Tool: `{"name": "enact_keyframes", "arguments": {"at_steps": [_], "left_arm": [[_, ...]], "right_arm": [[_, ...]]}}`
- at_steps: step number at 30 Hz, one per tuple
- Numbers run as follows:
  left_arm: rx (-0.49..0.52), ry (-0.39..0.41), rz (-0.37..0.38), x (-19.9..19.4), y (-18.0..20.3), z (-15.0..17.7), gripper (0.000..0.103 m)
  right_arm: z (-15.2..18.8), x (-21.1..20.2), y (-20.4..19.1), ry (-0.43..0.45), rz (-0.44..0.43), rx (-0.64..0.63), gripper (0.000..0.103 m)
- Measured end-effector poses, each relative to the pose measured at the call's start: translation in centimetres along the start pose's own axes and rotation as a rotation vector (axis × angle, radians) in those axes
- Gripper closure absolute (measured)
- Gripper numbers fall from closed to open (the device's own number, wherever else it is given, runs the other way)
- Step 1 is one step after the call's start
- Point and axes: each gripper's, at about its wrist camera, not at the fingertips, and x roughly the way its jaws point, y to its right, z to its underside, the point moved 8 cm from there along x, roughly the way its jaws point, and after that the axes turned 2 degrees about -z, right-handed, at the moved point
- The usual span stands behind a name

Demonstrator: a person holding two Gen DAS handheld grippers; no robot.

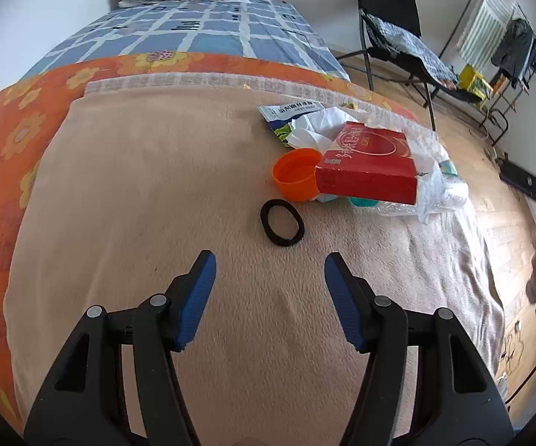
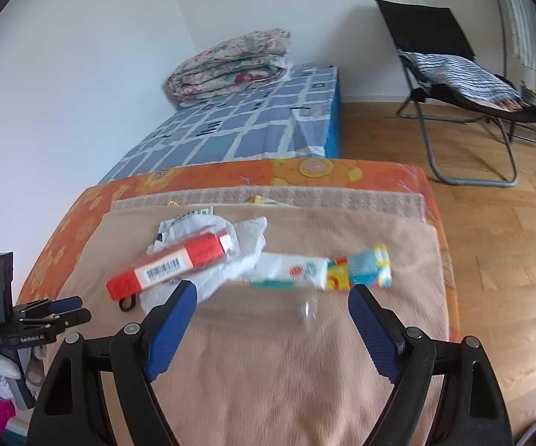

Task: Collect trash
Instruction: 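Grasp the black hair tie with the left tool while the right tool grasps the water bottle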

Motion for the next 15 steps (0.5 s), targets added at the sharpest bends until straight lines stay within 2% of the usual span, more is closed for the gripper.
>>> {"name": "enact_keyframes", "arguments": {"at_steps": [2,3,7,11,15], "left_arm": [[0.017,0.011,-0.055,0.5,-0.3,-0.5,0.04],[0.017,0.012,-0.058,0.8,-0.4,-0.7,0.04],[-0.005,-0.005,-0.021,2.2,-0.5,-1.5,0.04],[0.01,-0.012,-0.02,3.7,-0.4,-2.1,0.041],[0.033,-0.025,-0.047,5.2,-0.3,-2.3,0.051]], "right_arm": [[-0.7,1.4,-0.1,-0.015,-0.012,-0.019,0.017],[-1.0,2.1,-0.1,-0.025,-0.02,-0.023,0.017],[-1.6,5.4,0.1,-0.082,-0.076,0.004,0.019],[-1.4,7.7,0.7,-0.139,-0.101,0.037,0.021],[-0.6,8.6,0.8,-0.189,-0.161,0.078,0.024]]}}
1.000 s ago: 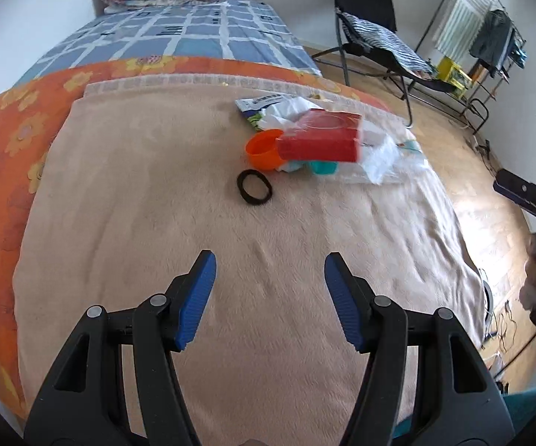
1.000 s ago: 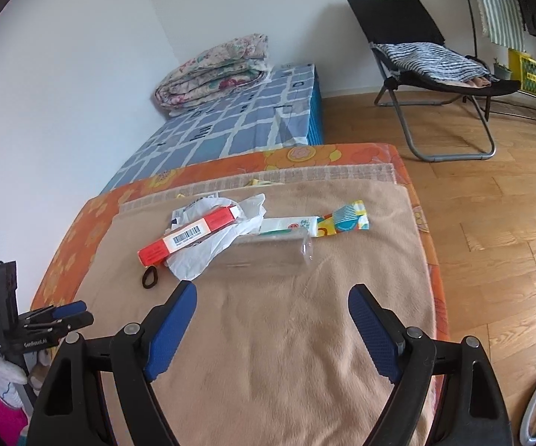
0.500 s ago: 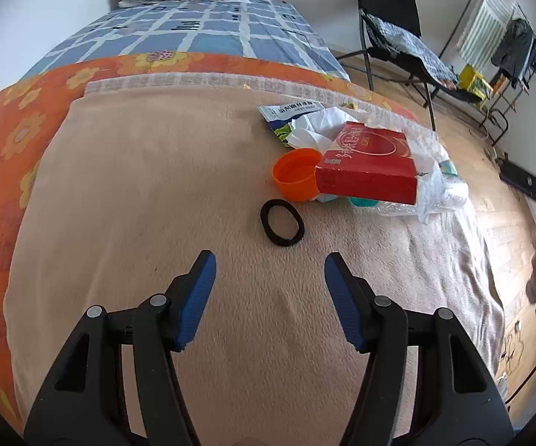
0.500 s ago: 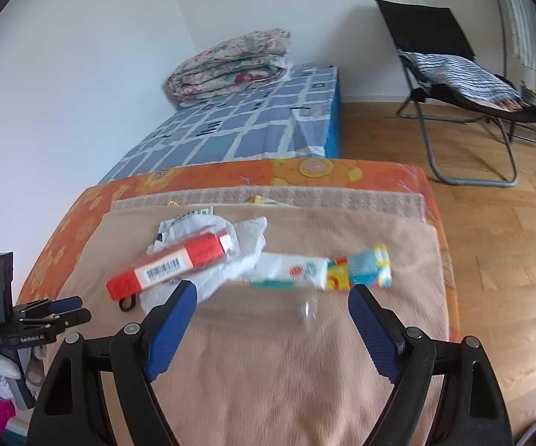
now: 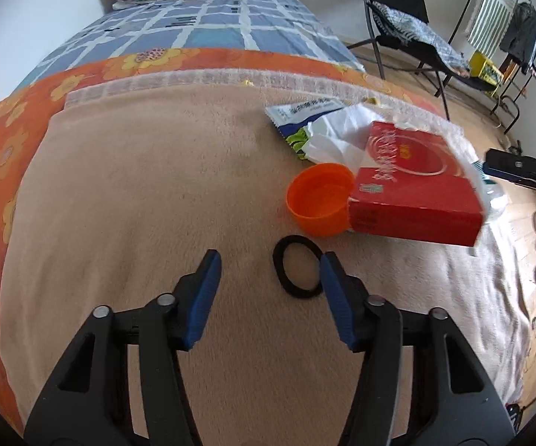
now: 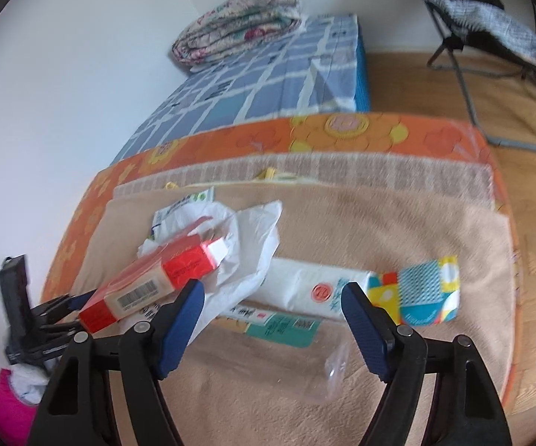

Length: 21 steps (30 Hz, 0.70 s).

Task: Collect trash
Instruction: 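Grasp the black hair tie with the left tool while the right tool grasps the water bottle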

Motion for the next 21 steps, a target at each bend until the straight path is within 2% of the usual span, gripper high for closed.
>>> {"name": "enact_keyframes", "arguments": {"at_steps": [3,4,6,8,13,17,21], "left_arm": [[0.012,-0.034,-0.031,1.5,-0.3,0.2,0.068],[0.02,-0.025,-0.039,1.5,-0.3,0.1,0.07],[0.038,-0.019,-0.059,1.6,-0.4,0.0,0.085],[0.044,-0.018,-0.055,1.5,-0.7,0.1,0.094],[0.032,-0.022,-0.037,1.2,-1.8,0.4,0.098],[0.039,-0.022,-0.043,0.6,-2.3,0.8,0.099],[0.043,-0.024,-0.048,-0.2,-3.0,1.3,0.099]], "right_arm": [[0.9,0.0,-0.4,-0.026,-0.031,-0.006,0.025],[1.1,0.0,-0.6,-0.034,-0.041,-0.009,0.025],[1.8,-0.2,-1.2,-0.055,-0.063,-0.015,0.025],[2.7,-0.3,-1.9,-0.085,-0.09,-0.03,0.025],[5.5,-0.4,-4.3,-0.168,-0.13,-0.116,0.025],[7.0,0.5,-5.6,-0.208,-0.064,-0.226,0.025],[7.4,1.6,-6.6,-0.211,-0.02,-0.275,0.025]]}}
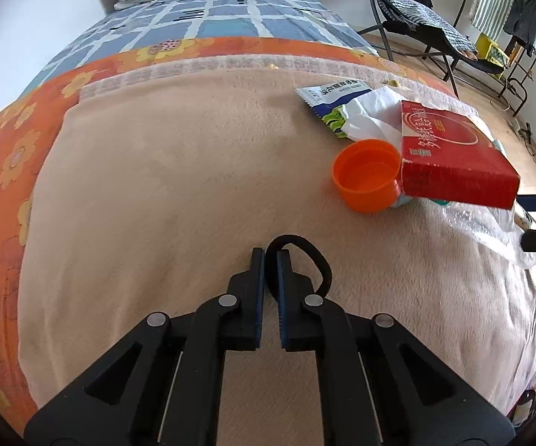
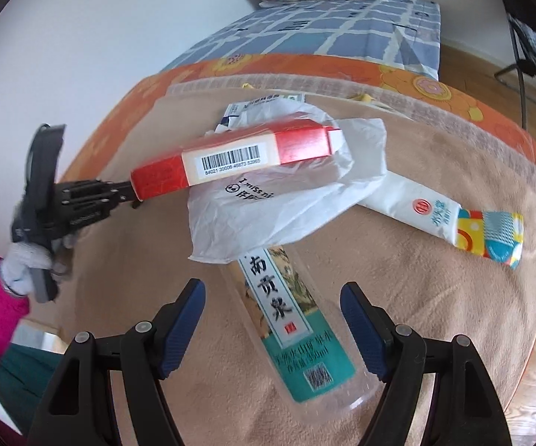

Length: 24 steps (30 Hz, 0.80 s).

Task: Collect trash
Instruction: 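Grasp the black hair tie with the left tool while the right tool grasps the water bottle, then carry the hair tie and water bottle with both tools over the basket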

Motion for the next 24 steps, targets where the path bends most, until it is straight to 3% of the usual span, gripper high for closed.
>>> {"name": "enact_keyframes", "arguments": {"at_steps": [5,7,10,24], "left_arm": [[-0.011,0.008,0.003,-1.4,-0.9,0.6,0.099],[-0.014,0.012,0.003,-1.8,-1.0,0.9,0.099],[-0.009,0.016,0.004,-2.8,-1.1,1.4,0.099],[0.032,0.076,0.033,-11.2,-0.3,4.7,0.099]], "right_arm": [[0.3,1.6,-0.8,-0.022,0.102,-0.066,0.025],[0.6,2.2,-1.0,-0.038,0.131,-0.076,0.035],[1.2,2.5,-1.5,-0.047,0.177,-0.088,0.038],[5.4,-2.8,-6.5,0.015,0.159,0.031,0.046]]}}
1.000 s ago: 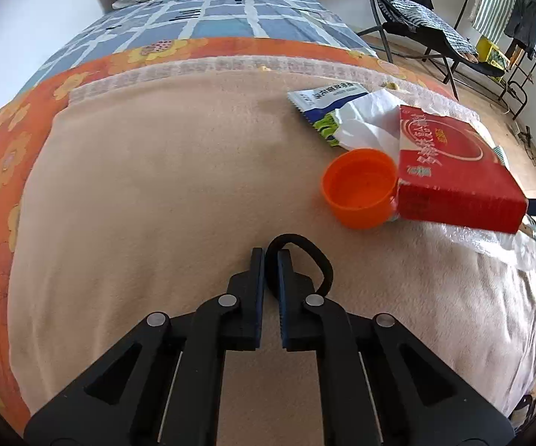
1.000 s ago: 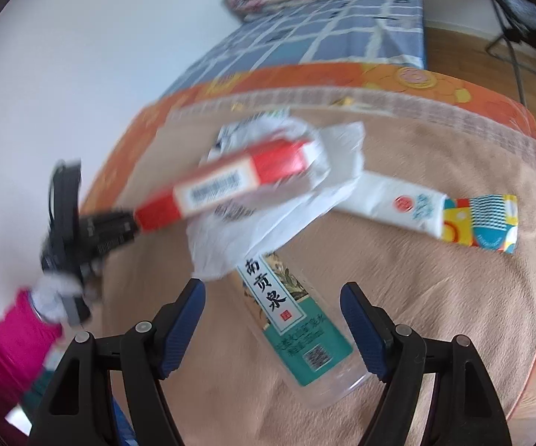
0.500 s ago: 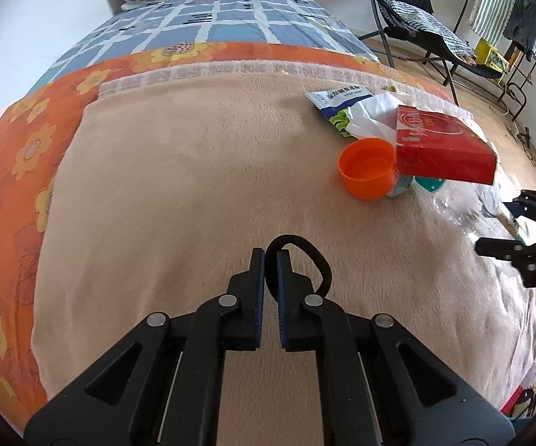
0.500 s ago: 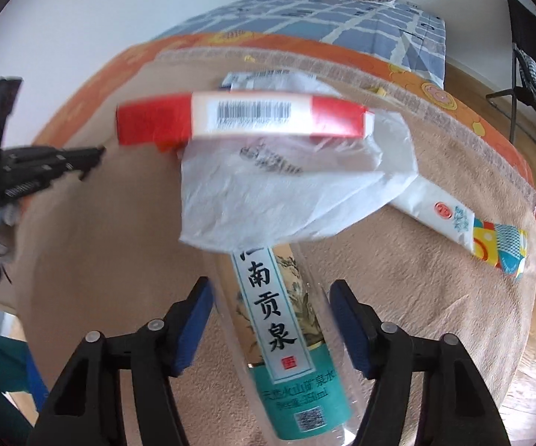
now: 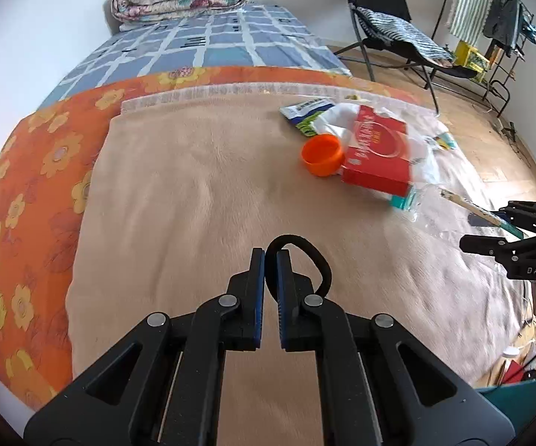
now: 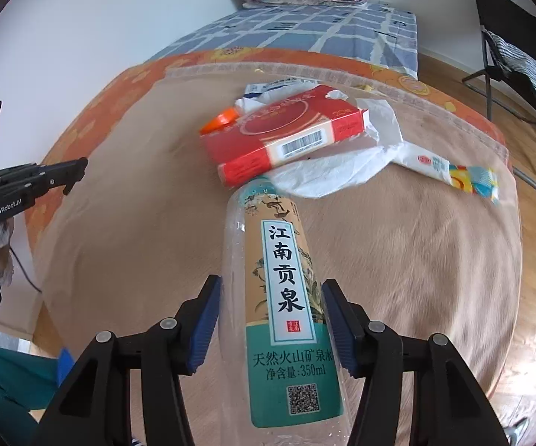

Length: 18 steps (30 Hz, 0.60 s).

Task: Collect trash
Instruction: 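Carry the hair tie and water bottle with both tools over the basket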

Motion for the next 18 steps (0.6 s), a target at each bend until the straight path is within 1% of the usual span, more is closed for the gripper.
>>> {"name": "enact_keyframes", "arguments": {"at_steps": [6,13,18], "left_arm": [[0.014,0.019,0.012,-3.5,0.6,2.4,0.099],[0.005,0.04,0.035,-7.5,1.0,5.2,0.099],[0.0,0.061,0.041,-10.5,1.0,7.7,0.099]], "right_arm": [[2.1,-2.9,-2.4,0.047,0.011,0.008,0.047],[4.4,-7.1,-5.4,0.097,-0.041,0.032,0.047],[6.5,-10.1,-8.6,0.141,-0.075,0.003,0.047]]}}
